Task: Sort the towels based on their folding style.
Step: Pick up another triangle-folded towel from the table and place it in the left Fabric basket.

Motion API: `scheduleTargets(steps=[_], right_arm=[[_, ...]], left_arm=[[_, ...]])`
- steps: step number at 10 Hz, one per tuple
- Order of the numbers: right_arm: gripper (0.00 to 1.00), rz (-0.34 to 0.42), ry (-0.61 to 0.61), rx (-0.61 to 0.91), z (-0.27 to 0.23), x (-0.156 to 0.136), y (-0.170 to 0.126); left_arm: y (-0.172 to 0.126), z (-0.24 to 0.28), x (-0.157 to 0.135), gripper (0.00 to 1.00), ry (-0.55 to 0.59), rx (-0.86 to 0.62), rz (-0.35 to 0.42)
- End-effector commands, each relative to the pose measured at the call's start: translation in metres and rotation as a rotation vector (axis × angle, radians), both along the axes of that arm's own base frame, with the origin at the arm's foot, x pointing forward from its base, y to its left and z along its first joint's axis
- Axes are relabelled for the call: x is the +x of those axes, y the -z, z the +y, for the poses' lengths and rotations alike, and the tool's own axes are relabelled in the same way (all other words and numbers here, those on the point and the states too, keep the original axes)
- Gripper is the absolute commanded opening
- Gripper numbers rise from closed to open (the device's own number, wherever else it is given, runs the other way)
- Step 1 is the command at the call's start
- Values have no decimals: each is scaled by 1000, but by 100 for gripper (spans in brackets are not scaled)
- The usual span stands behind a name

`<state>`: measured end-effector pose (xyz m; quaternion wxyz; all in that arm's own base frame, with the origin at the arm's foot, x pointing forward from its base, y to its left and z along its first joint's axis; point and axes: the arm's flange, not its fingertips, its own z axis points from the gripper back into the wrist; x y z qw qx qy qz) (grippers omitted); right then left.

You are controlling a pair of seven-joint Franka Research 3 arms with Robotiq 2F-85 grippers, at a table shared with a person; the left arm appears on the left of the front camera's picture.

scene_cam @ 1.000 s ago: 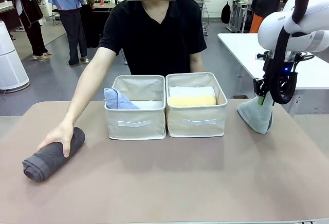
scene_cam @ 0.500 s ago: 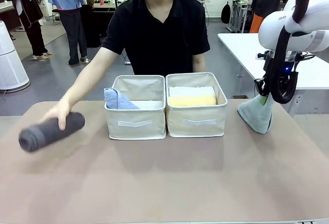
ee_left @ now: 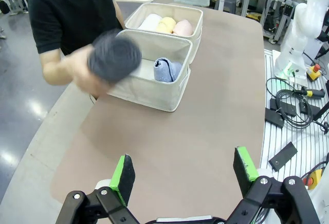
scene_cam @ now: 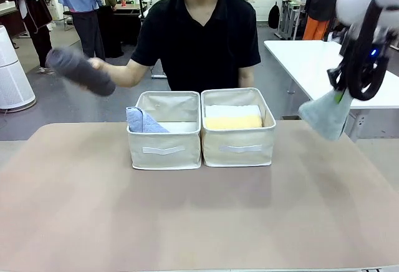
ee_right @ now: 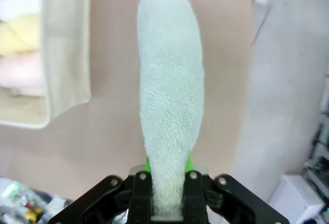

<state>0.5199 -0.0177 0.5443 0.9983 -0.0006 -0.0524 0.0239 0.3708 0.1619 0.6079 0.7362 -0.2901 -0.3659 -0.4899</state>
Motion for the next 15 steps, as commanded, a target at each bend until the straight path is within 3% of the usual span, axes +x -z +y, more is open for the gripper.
scheduleTargets(steps=[1,3,5,6,7,15], right_arm=[[18,-64,0,2,-3,-25,-63],[18,-126,-17,10,3,-57,-107],[18,-151,-16,32,-3,-75,-126],[18,-176,21,64,-11,-77,-124],[18,-152,-1,3,2,-76,-133],[18,-152,-1,3,2,-76,-133]], left_arm=[[-1,1,0,100,10,-12,-13],[-1,1,0,100,10,-12,-13],[-1,1,0,100,10,-12,-13],[-1,1,0,100,10,-12,-13],[-1,1,0,100,10,-12,-13],[-1,1,0,100,10,-12,-13]])
